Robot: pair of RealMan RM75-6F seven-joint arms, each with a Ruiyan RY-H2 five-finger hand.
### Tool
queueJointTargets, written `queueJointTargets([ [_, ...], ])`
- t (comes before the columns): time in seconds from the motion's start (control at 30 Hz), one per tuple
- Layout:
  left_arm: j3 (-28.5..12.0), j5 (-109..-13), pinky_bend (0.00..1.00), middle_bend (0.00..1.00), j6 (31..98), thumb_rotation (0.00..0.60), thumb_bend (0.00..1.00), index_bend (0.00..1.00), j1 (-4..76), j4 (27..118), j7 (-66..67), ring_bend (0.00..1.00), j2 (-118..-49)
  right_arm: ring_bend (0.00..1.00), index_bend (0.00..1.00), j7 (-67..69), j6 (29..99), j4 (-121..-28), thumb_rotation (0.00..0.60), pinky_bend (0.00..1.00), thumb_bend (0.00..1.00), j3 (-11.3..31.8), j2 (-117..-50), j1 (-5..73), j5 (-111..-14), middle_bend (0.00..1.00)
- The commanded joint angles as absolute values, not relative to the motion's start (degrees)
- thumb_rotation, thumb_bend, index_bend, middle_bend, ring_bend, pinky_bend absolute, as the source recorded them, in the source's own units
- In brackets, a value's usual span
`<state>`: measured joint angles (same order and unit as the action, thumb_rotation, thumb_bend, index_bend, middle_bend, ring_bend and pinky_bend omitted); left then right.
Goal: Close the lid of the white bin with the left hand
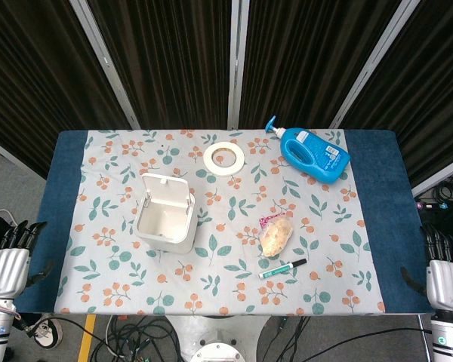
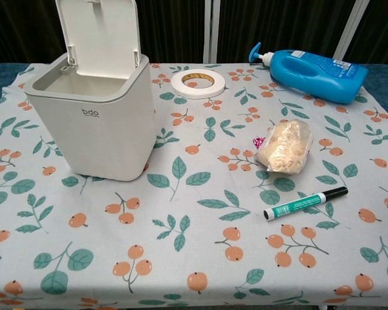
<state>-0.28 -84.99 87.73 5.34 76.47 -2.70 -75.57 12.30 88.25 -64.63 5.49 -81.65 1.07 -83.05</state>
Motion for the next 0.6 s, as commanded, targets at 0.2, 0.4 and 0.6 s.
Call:
queueJointTargets([
  [0.2,-0.7,-85.6,0.13,0.15,88.1,0.600,0.28,0.11,5.0,75.9,-3.4,0.05,-75.6,0.00,0.00,12.5,87.0,-64.8,0.600,0.00,0.16,5.5,-81.6,1.3,-82.7,0.00],
  [0.4,-1.3,-85.9,0.13,0.15,87.8,0.600,0.28,0.11,5.4,76.1,-4.4,0.05,-75.4,0.00,0.00,12.7,86.6,-65.3,0.600,0.00,0.16,5.5,-81.4,1.4,-82.9,0.00],
  [0.6,-2.5,-87.2,0.13,0.15,86.8,0.600,0.28,0.11,7.3,77.8,-6.0,0.05,-74.2,0.00,0.00,13.0,85.9,-65.1,0.600,0.00,0.16,5.2,-81.0,1.6,-83.1,0.00],
])
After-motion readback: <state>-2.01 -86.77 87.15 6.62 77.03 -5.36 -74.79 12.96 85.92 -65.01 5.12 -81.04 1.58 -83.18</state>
